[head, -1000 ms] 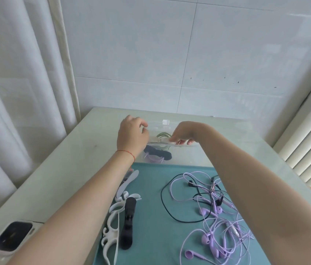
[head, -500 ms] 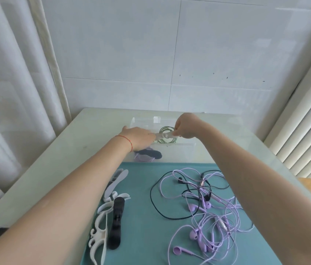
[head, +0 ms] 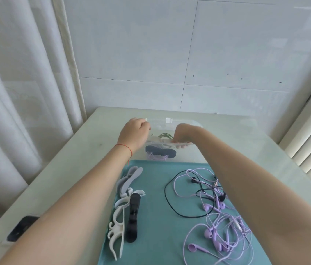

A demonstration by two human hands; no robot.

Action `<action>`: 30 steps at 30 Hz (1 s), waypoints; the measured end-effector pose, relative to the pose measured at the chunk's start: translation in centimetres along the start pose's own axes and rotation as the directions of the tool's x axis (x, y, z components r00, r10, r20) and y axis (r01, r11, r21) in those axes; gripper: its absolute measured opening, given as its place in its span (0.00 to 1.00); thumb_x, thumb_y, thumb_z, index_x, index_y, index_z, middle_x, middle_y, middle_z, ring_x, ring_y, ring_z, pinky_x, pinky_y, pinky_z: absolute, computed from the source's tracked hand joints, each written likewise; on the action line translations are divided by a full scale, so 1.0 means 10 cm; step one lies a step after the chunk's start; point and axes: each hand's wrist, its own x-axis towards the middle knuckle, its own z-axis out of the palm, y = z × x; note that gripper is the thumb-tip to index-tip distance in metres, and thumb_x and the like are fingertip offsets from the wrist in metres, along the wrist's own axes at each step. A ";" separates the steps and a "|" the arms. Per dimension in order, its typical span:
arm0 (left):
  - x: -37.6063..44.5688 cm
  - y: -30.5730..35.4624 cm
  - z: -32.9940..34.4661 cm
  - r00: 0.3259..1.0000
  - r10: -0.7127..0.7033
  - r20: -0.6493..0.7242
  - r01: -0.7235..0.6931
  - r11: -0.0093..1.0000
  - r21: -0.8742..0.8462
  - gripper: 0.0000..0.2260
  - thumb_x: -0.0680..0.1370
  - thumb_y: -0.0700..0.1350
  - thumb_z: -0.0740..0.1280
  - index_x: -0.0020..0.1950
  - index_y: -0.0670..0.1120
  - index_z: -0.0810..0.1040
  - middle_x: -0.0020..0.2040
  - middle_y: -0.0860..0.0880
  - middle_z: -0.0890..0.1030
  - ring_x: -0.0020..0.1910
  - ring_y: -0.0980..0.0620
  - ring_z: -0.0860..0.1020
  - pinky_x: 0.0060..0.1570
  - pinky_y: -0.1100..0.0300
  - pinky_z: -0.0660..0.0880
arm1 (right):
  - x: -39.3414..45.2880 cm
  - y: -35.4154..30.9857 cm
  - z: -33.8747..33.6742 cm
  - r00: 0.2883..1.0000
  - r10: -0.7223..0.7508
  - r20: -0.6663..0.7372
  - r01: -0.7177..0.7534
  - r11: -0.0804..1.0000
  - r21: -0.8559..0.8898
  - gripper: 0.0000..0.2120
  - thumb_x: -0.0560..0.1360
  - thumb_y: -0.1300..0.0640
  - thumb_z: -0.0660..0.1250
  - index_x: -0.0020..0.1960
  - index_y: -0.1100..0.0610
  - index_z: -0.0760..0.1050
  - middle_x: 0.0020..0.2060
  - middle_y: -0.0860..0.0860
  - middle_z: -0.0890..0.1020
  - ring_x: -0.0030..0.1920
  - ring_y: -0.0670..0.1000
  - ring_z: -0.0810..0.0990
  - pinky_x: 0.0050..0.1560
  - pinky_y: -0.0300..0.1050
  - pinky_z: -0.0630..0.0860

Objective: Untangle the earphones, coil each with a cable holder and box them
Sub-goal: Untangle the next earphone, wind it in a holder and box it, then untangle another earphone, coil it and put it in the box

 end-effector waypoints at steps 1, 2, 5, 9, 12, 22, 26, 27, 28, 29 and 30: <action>-0.01 0.00 0.00 1.000 0.005 -0.002 -0.005 1.000 -0.007 0.19 0.71 0.50 0.52 0.45 0.46 0.82 0.59 0.44 0.80 0.59 0.46 0.74 0.53 0.60 0.67 | 0.03 0.01 0.00 1.000 0.014 -0.008 -0.014 1.000 0.014 0.14 0.77 0.54 0.64 0.39 0.62 0.80 0.38 0.53 0.82 0.34 0.50 0.78 0.39 0.41 0.74; -0.01 0.00 -0.02 1.000 0.008 -0.002 -0.008 1.000 -0.010 0.18 0.74 0.49 0.53 0.47 0.45 0.82 0.60 0.44 0.80 0.60 0.46 0.74 0.54 0.60 0.68 | 0.05 0.00 -0.01 0.999 0.025 -0.034 -0.024 0.999 0.023 0.14 0.76 0.53 0.66 0.35 0.60 0.76 0.35 0.52 0.81 0.33 0.51 0.77 0.41 0.41 0.75; -0.08 0.00 -0.04 1.000 0.022 -0.002 -0.022 1.000 -0.013 0.15 0.78 0.44 0.56 0.48 0.42 0.82 0.54 0.45 0.82 0.56 0.46 0.76 0.53 0.57 0.70 | 0.03 0.02 -0.07 0.989 0.050 -0.136 -0.048 0.999 0.015 0.16 0.74 0.52 0.68 0.30 0.57 0.71 0.21 0.48 0.77 0.30 0.51 0.75 0.42 0.41 0.76; -0.23 0.04 -0.10 0.994 0.037 -0.107 -0.038 0.999 -0.008 0.12 0.78 0.44 0.59 0.48 0.43 0.81 0.51 0.45 0.78 0.52 0.46 0.75 0.52 0.59 0.68 | -0.23 0.04 -0.18 0.911 0.016 -0.411 0.040 0.991 0.128 0.12 0.73 0.63 0.61 0.30 0.58 0.68 0.30 0.53 0.72 0.37 0.56 0.71 0.28 0.40 0.63; -0.41 0.15 -0.21 0.980 0.010 -0.198 -0.005 1.000 0.024 0.09 0.76 0.45 0.60 0.43 0.45 0.80 0.46 0.46 0.79 0.47 0.45 0.77 0.48 0.55 0.73 | -0.55 0.00 -0.23 0.785 -0.024 -0.619 0.222 0.944 0.245 0.09 0.74 0.62 0.60 0.42 0.58 0.79 0.39 0.51 0.77 0.41 0.53 0.73 0.38 0.40 0.68; -1.36 0.25 -0.24 0.992 -0.056 0.112 0.036 0.984 0.177 0.12 0.73 0.43 0.62 0.29 0.46 0.68 0.29 0.48 0.71 0.33 0.46 0.69 0.30 0.59 0.64 | -1.57 0.03 0.37 0.959 -0.189 -0.209 0.183 0.982 -0.049 0.14 0.74 0.52 0.67 0.47 0.63 0.81 0.45 0.56 0.83 0.48 0.56 0.80 0.50 0.45 0.77; -1.52 0.47 -0.08 0.986 -0.007 0.164 -0.018 0.988 0.152 0.08 0.73 0.44 0.63 0.39 0.42 0.80 0.38 0.46 0.81 0.41 0.44 0.78 0.42 0.55 0.76 | -1.81 0.22 0.45 0.993 -0.076 -0.091 0.065 0.991 -0.113 0.24 0.68 0.39 0.72 0.34 0.60 0.70 0.32 0.52 0.73 0.34 0.52 0.72 0.34 0.44 0.68; -1.54 0.53 -0.05 0.986 0.009 0.164 -0.035 0.987 0.157 0.08 0.73 0.43 0.63 0.40 0.41 0.79 0.38 0.45 0.81 0.39 0.43 0.76 0.42 0.55 0.75 | -1.86 0.25 0.47 0.995 -0.048 -0.085 0.037 0.991 -0.130 0.26 0.66 0.38 0.74 0.32 0.58 0.66 0.30 0.50 0.70 0.31 0.50 0.68 0.31 0.43 0.65; -1.56 0.59 -0.02 0.986 0.021 0.165 -0.049 0.985 0.163 0.08 0.73 0.43 0.63 0.39 0.40 0.78 0.36 0.45 0.79 0.37 0.44 0.73 0.40 0.55 0.74 | -1.90 0.29 0.48 0.996 -0.025 -0.084 0.012 0.987 -0.157 0.27 0.64 0.38 0.75 0.32 0.57 0.65 0.29 0.49 0.69 0.31 0.50 0.68 0.31 0.42 0.65; -1.56 0.63 0.00 0.986 0.027 0.162 -0.055 0.984 0.169 0.08 0.73 0.43 0.63 0.38 0.40 0.77 0.34 0.45 0.77 0.36 0.45 0.71 0.39 0.54 0.73 | -1.92 0.30 0.51 0.996 -0.010 -0.087 -0.006 0.982 -0.187 0.26 0.63 0.39 0.76 0.31 0.57 0.66 0.29 0.49 0.70 0.31 0.50 0.70 0.32 0.41 0.67; -1.55 0.68 0.02 0.986 0.035 0.166 -0.063 0.983 0.171 0.09 0.73 0.43 0.63 0.37 0.41 0.77 0.34 0.45 0.77 0.36 0.45 0.71 0.39 0.54 0.73 | -1.94 0.33 0.52 0.995 0.006 -0.098 -0.028 0.976 -0.218 0.23 0.64 0.42 0.76 0.31 0.56 0.67 0.29 0.48 0.71 0.32 0.50 0.72 0.34 0.41 0.69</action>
